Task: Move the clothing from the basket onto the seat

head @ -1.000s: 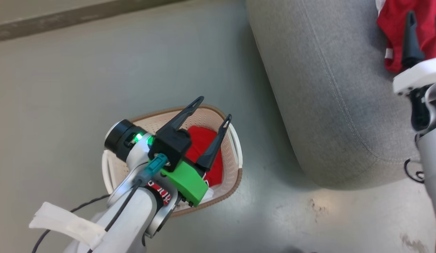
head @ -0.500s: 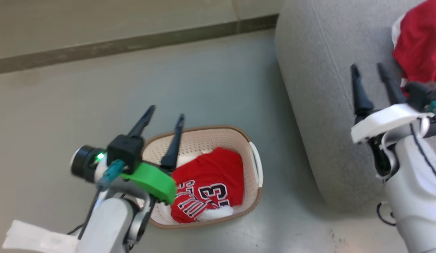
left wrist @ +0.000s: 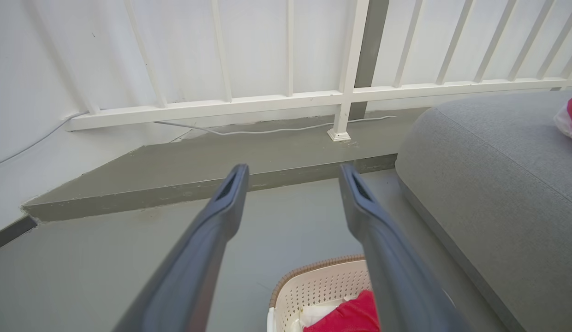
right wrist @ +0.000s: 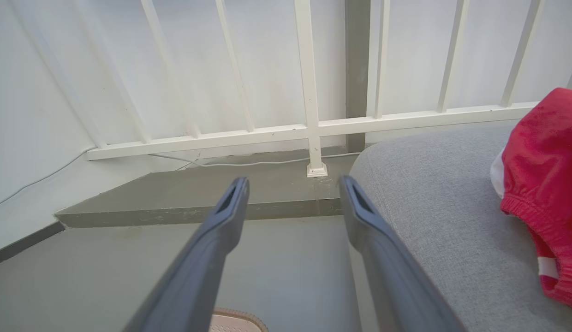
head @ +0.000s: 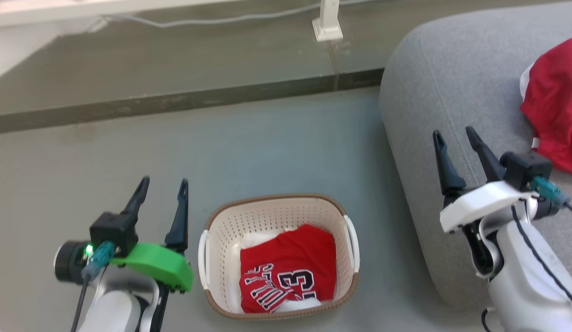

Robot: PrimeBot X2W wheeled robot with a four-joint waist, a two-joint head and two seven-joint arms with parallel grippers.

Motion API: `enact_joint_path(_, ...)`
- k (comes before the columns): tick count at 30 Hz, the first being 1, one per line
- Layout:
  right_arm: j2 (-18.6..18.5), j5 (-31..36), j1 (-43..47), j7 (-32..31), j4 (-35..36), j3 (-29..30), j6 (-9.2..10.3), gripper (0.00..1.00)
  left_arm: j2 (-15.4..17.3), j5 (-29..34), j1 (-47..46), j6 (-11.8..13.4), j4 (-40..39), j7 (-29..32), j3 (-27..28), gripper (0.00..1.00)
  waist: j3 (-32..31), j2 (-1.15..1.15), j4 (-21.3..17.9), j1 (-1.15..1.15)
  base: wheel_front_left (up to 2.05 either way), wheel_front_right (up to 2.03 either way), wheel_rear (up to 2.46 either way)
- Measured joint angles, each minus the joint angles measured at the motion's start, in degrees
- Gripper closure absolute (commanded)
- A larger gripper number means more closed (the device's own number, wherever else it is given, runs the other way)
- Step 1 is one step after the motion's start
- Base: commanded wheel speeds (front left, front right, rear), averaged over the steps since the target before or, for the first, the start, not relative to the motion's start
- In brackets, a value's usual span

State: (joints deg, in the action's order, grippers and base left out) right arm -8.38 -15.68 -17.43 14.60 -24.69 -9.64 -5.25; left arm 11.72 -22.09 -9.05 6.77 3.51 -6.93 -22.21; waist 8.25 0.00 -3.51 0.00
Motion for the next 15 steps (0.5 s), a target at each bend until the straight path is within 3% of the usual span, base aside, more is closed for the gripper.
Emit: enact_joint_path(15,0.94,1.22,9.31,0.0,4.71,-0.54,1.91,0.0,-0.41,-0.88,8.17,0.31,1.31,-1.27,3.66,0.0,-6.32,0.0,0.51,0.0,0.0,0.0,0.0)
